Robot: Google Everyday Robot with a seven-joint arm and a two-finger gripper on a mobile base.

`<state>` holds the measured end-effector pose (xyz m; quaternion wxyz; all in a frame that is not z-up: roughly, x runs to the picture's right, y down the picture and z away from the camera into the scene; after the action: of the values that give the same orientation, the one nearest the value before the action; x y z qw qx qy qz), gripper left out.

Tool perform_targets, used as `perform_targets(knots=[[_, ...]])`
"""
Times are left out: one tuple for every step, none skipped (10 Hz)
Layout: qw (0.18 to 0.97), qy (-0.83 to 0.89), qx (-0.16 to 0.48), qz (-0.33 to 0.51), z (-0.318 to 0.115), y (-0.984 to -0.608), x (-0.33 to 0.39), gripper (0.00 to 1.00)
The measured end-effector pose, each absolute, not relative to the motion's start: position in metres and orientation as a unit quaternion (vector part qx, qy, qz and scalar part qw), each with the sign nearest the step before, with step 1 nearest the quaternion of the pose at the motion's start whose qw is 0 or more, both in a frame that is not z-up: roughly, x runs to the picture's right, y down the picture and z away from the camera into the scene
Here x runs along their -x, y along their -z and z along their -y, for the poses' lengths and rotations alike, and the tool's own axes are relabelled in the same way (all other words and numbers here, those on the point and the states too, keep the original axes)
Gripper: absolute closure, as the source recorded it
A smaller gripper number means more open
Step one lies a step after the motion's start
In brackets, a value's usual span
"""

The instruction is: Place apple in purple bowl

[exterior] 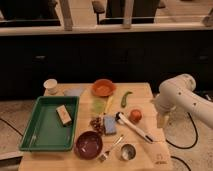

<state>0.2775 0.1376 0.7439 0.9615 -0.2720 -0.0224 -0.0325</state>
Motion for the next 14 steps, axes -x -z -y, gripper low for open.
perform_targets(knots=[[0.961, 0.037, 0.273, 0.026, -0.139, -0.747, -0.276, 0.2], [0.961, 0.04, 0.273, 0.03, -0.14, -0.751, -0.275, 0.2], [0.96, 0.044, 0.274, 0.034, -0.142, -0.756, -0.274, 0.2], [0.96, 0.05, 0.274, 0.037, -0.142, -0.758, -0.274, 0.2], [0.959, 0.055, 0.274, 0.04, -0.143, -0.76, -0.274, 0.2], [0.959, 0.062, 0.275, 0.044, -0.144, -0.762, -0.275, 0.2], [0.958, 0.063, 0.275, 0.047, -0.145, -0.765, -0.275, 0.2], [0.957, 0.065, 0.277, 0.052, -0.146, -0.769, -0.272, 0.2], [0.956, 0.069, 0.278, 0.055, -0.146, -0.773, -0.27, 0.2], [0.956, 0.072, 0.278, 0.057, -0.146, -0.774, -0.27, 0.2], [0.956, 0.076, 0.278, 0.059, -0.147, -0.775, -0.27, 0.2], [0.955, 0.082, 0.279, 0.062, -0.147, -0.777, -0.27, 0.2], [0.954, 0.085, 0.28, 0.066, -0.148, -0.779, -0.269, 0.2], [0.953, 0.087, 0.281, 0.07, -0.149, -0.782, -0.268, 0.2]])
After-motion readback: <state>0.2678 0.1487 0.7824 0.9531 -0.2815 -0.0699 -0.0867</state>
